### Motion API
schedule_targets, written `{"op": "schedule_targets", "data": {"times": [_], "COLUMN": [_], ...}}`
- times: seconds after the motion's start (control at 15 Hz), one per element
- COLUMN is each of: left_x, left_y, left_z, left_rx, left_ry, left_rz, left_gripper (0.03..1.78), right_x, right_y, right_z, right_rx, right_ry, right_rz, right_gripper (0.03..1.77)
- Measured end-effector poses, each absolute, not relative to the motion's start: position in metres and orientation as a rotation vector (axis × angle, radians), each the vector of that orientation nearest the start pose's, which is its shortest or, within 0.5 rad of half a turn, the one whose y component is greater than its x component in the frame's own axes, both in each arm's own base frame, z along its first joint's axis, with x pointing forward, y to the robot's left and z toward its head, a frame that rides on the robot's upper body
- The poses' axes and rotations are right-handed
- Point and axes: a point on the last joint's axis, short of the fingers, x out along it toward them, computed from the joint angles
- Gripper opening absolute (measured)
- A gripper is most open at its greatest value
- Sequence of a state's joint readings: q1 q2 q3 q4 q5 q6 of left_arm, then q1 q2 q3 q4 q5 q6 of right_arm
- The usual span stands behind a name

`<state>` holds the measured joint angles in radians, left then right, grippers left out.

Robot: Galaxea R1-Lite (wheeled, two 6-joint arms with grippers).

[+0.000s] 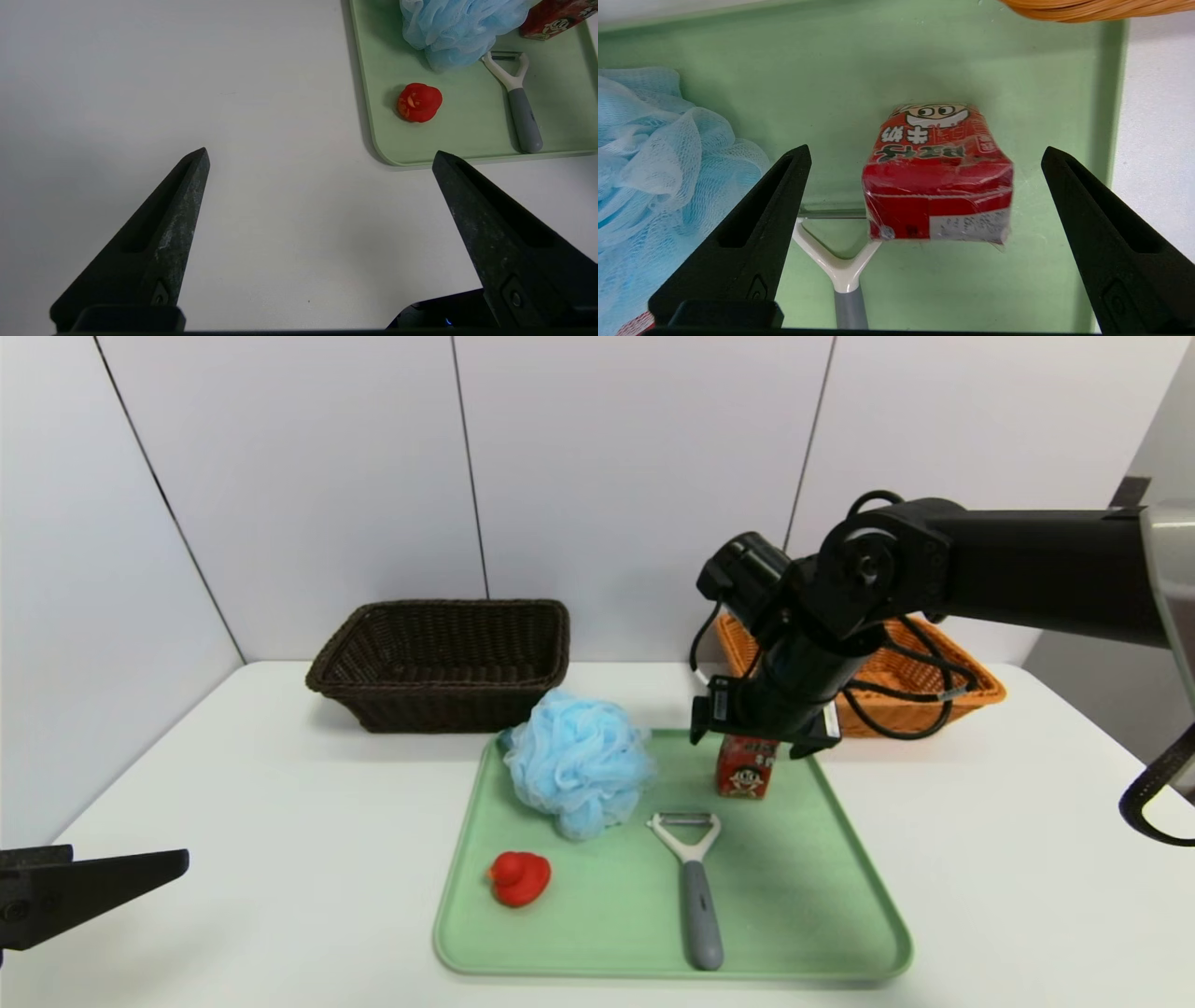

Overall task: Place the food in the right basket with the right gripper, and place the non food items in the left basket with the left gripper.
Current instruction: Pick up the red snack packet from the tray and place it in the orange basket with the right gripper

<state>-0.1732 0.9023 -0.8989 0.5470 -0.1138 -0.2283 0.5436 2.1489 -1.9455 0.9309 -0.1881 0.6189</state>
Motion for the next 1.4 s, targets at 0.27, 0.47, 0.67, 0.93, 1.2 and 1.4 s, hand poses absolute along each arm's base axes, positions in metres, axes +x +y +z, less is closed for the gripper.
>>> {"op": "schedule_targets", "data": {"times": [0.27,0.47,0.67,0.93,1.2,1.4], "left_x": [0.076,0.076,0.077,0.079,0.079,0.08], "left_y": [-0.016,-0.016,-0.016,-0.016,-0.017,-0.017], "left_z": [0.255,0.253,0.252,0.252,0.252,0.252], "left_rx": [-0.204,-0.201,-0.201,-0.201,-0.2,-0.201], "left_ry": [0.584,0.594,0.597,0.601,0.604,0.606], "left_rz": [-0.216,-0.215,-0.215,-0.214,-0.214,-0.213], "left_gripper": [1.69,1.69,1.69,1.69,1.69,1.69], "right_x": [0.346,0.349,0.35,0.351,0.352,0.352], "right_y": [0.198,0.197,0.196,0.196,0.197,0.196], "right_z": [0.187,0.184,0.184,0.182,0.18,0.18], "right_rx": [0.144,0.143,0.142,0.135,0.137,0.138], "right_ry": [1.12,1.123,1.123,1.126,1.131,1.133], "right_rz": [-0.043,-0.049,-0.05,-0.047,-0.047,-0.05], "right_gripper": [1.71,1.71,1.71,1.71,1.71,1.42]}}
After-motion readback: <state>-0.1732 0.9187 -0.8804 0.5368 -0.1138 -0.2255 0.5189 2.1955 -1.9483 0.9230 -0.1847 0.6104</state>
